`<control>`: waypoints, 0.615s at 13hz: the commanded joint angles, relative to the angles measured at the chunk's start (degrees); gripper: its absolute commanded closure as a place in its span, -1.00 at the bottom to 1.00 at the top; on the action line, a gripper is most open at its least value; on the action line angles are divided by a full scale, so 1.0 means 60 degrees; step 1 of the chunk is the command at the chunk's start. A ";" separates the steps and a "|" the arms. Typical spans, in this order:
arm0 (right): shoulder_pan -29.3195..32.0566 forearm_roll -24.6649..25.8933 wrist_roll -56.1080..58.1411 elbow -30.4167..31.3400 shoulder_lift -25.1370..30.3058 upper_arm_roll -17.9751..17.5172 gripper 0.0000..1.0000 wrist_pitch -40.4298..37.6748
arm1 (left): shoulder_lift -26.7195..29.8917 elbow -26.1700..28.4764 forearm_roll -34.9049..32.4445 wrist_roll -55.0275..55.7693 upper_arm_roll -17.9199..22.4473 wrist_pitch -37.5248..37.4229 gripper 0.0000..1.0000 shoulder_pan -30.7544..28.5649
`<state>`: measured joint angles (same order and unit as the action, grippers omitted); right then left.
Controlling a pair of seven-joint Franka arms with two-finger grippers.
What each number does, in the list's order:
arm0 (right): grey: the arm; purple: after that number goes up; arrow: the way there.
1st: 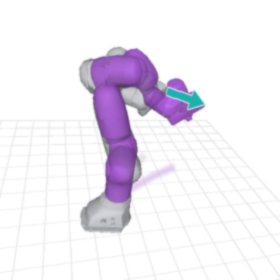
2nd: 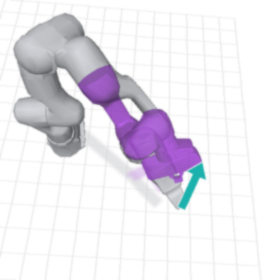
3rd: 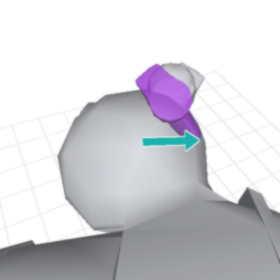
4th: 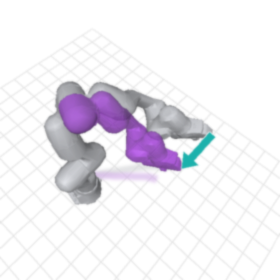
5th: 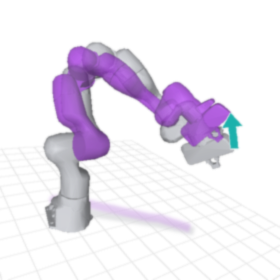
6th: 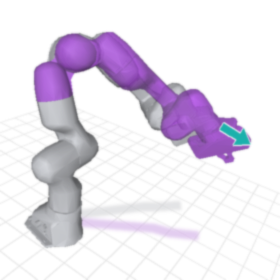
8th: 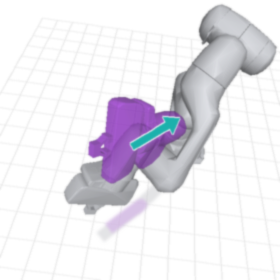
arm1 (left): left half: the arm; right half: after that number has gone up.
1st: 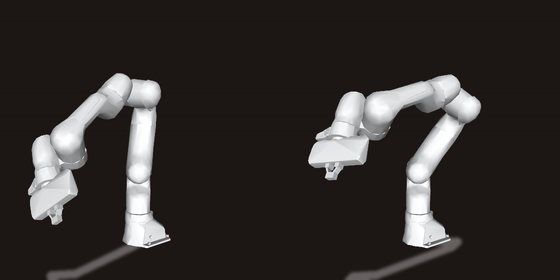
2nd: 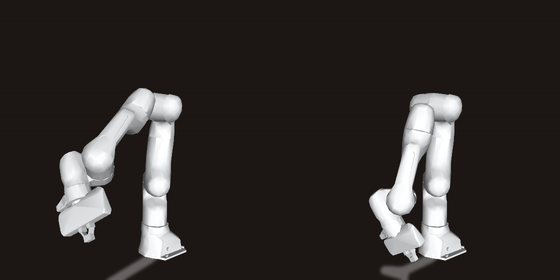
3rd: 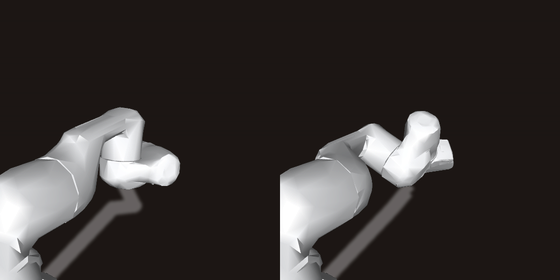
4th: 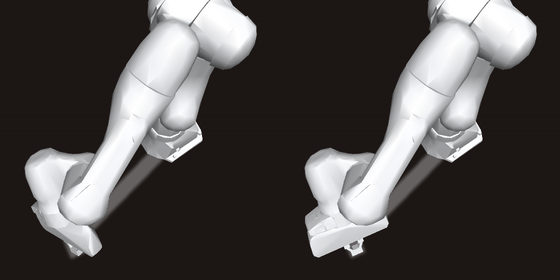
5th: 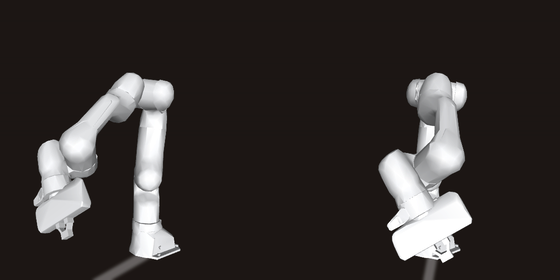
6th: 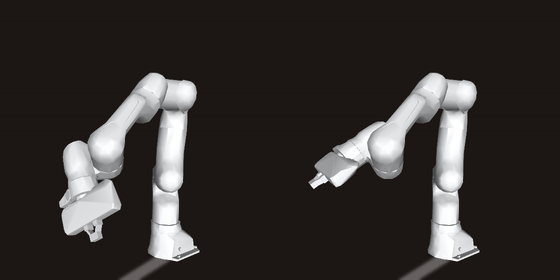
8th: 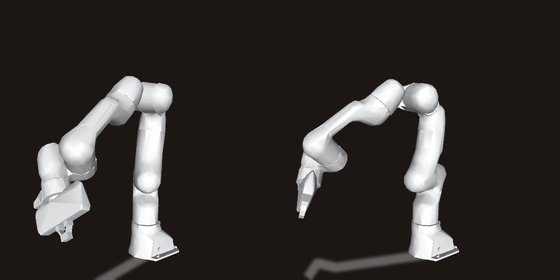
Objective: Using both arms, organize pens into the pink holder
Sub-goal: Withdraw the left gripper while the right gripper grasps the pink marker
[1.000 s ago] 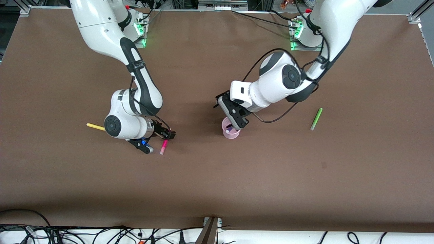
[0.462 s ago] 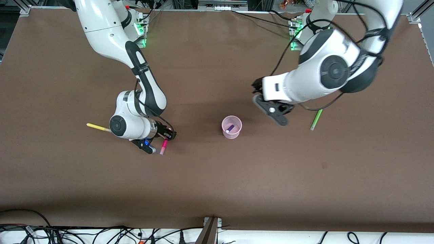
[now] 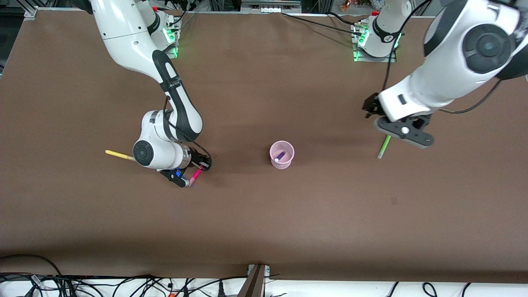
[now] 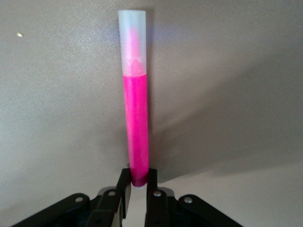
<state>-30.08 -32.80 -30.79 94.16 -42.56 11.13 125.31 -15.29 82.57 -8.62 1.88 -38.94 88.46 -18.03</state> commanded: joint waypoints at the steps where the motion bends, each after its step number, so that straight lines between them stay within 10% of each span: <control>1: -0.0084 -0.0201 0.0021 0.0039 0.0091 0.0035 1.00 -0.0010 | 0.0073 -0.0446 -0.0772 0.0184 -0.0029 -0.0490 -1.00 -0.0583; 8: -0.0215 -0.0784 -0.1896 -0.1526 0.0311 0.0035 1.00 -0.2059 | 0.0044 -0.1355 -0.1098 0.0199 0.0030 -0.1750 -1.00 -0.1068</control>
<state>-30.96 -34.68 -38.98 88.20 -41.31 11.07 116.36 -14.83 75.89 -13.54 2.09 -38.28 79.55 -24.49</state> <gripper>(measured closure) 0.828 0.000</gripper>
